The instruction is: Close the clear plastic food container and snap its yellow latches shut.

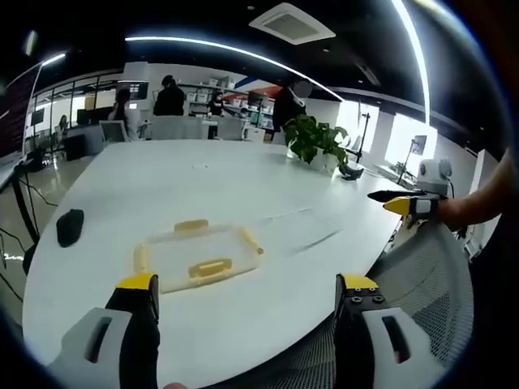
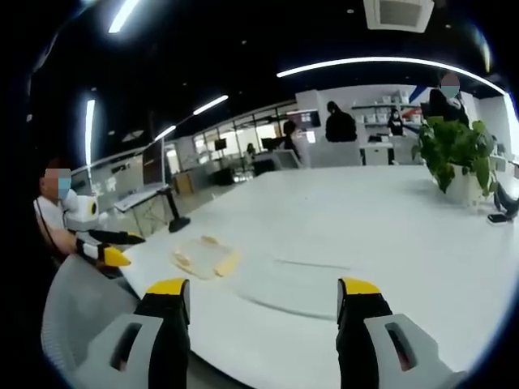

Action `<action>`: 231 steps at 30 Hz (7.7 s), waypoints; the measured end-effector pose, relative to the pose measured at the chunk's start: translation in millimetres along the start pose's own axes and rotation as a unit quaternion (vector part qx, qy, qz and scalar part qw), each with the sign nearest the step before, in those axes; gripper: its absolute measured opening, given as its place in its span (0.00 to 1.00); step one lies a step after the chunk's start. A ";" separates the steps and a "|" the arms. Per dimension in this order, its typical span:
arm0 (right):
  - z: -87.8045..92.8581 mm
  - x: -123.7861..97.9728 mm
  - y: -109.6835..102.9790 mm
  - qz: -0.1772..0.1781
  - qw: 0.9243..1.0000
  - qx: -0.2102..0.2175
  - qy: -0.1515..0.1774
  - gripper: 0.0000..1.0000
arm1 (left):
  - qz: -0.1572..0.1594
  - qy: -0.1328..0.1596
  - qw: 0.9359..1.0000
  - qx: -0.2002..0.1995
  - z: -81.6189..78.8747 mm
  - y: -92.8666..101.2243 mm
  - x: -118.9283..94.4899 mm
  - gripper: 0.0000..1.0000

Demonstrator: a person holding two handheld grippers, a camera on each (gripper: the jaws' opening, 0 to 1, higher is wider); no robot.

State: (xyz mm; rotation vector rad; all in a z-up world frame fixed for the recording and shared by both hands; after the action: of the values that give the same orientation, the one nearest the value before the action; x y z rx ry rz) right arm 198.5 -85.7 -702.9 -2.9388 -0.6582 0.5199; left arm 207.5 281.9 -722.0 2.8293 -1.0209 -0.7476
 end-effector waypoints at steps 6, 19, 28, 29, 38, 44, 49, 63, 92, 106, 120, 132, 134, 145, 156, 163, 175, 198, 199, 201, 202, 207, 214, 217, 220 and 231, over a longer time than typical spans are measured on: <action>-1.9 2.3 0.3 -0.002 1.000 -0.003 0.002 0.74 | 0.006 -0.003 1.000 0.008 -0.5 2.2 -0.8 0.87; -8.3 6.3 -1.8 -0.018 1.000 -0.018 -0.002 0.74 | 0.012 -0.001 1.000 0.002 -2.2 0.7 0.1 0.88; -19.5 13.0 -9.9 -0.040 0.999 -0.036 -0.001 0.74 | 0.019 -0.003 1.000 0.000 -3.3 -2.5 -1.0 0.88; -21.1 14.0 -11.4 -0.042 0.998 -0.036 -0.001 0.74 | 0.019 -0.003 1.000 -0.001 -3.0 -2.7 -1.4 0.87; -36.0 26.0 -21.2 -0.059 0.998 -0.035 0.015 0.74 | 0.017 -0.006 1.000 -0.010 -1.2 -9.7 -2.9 0.87; -40.9 34.5 -25.1 -0.065 0.997 -0.031 0.021 0.74 | 0.020 -0.007 1.000 -0.010 -1.9 -14.0 -2.9 0.86; -40.8 40.3 -29.8 -0.074 0.997 -0.033 0.018 0.74 | 0.024 -0.011 1.000 -0.014 -2.1 -16.5 -1.8 0.86; -42.6 54.9 -38.1 -0.090 0.995 -0.035 0.016 0.73 | 0.027 -0.017 0.999 -0.018 0.1 -21.6 -1.4 0.85; -41.1 92.3 -63.1 -0.139 0.989 -0.050 0.005 0.69 | 0.056 -0.043 0.997 -0.019 0.8 -43.9 2.8 0.83; -43.8 106.8 -68.2 -0.147 0.988 -0.052 0.002 0.70 | 0.065 -0.048 0.996 -0.025 -2.1 -59.9 5.4 0.82; -42.1 117.4 -74.2 -0.157 0.986 -0.056 -0.007 0.70 | 0.072 -0.057 0.995 -0.025 -4.4 -75.5 7.0 0.83; -38.0 120.6 -75.6 -0.164 0.985 -0.058 -0.017 0.70 | 0.084 -0.066 0.994 -0.021 -6.6 -79.7 11.9 0.83; -37.5 121.2 -75.2 -0.165 0.984 -0.059 -0.017 0.70 | 0.085 -0.069 0.994 -0.020 -6.7 -80.8 12.7 0.83; -35.6 124.0 -74.7 -0.170 0.983 -0.064 -0.030 0.69 | 0.091 -0.081 0.992 -0.012 -10.3 -94.8 19.7 0.83; -35.4 131.6 -79.2 -0.180 0.981 -0.067 -0.033 0.69 | 0.094 -0.087 0.992 -0.012 -12.0 -102.5 21.2 0.83; -32.4 135.3 -80.3 -0.191 0.977 -0.069 -0.057 0.66 | 0.102 -0.094 0.990 -0.008 -12.2 -102.5 23.5 0.83; -32.5 142.6 -79.3 -0.200 0.974 -0.080 -0.066 0.66 | 0.110 -0.104 0.988 -0.006 -14.4 -111.5 28.4 0.84; -24.4 159.2 -82.1 -0.221 0.966 -0.094 -0.097 0.66 | 0.128 -0.130 0.983 -0.002 -13.4 -126.3 42.0 0.84; -23.9 160.2 -81.7 -0.221 0.965 -0.095 -0.100 0.66 | 0.129 -0.130 0.983 -0.001 -13.8 -126.7 42.2 0.84; -23.0 161.9 -80.8 -0.222 0.965 -0.095 -0.103 0.66 | 0.131 -0.132 0.983 0.001 -14.6 -128.6 43.3 0.84; -22.7 162.7 -80.5 -0.223 0.965 -0.095 -0.104 0.65 | 0.133 -0.133 0.982 0.002 -15.0 -129.2 43.7 0.84; -22.8 166.7 -80.0 -0.223 0.964 -0.097 -0.110 0.63 | 0.135 -0.138 0.981 0.008 -16.3 -132.6 46.1 0.84; -23.2 172.2 -79.4 -0.225 0.962 -0.102 -0.118 0.62 | 0.140 -0.143 0.980 0.016 -19.6 -136.7 50.8 0.85; -22.9 174.4 -78.6 -0.226 0.960 -0.110 -0.120 0.63 | 0.143 -0.145 0.979 0.017 -20.1 -137.8 52.8 0.85; -22.0 176.8 -77.4 -0.227 0.959 -0.113 -0.126 0.63 | 0.145 -0.148 0.978 0.018 -20.4 -139.7 54.6 0.85; -21.3 184.1 -74.7 -0.233 0.954 -0.126 -0.140 0.63 | 0.156 -0.170 0.972 0.035 -18.6 -145.9 60.0 0.86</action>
State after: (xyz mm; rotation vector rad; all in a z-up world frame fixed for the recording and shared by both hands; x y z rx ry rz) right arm 332.5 60.3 -728.1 -2.7925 -1.5028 0.8548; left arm 342.2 357.1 -760.0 2.5490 -1.5195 -1.1993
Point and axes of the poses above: the point that each gripper's makers call its tool centre point, and the gripper's own axes: x roughly forward along the fingers, y roughly to its right, z roughly out of its underside, the point moved 9 cm from there along -x, roughly backward along the fingers, and after that the axes turned 5 degrees about z, right-handed, at the moved point
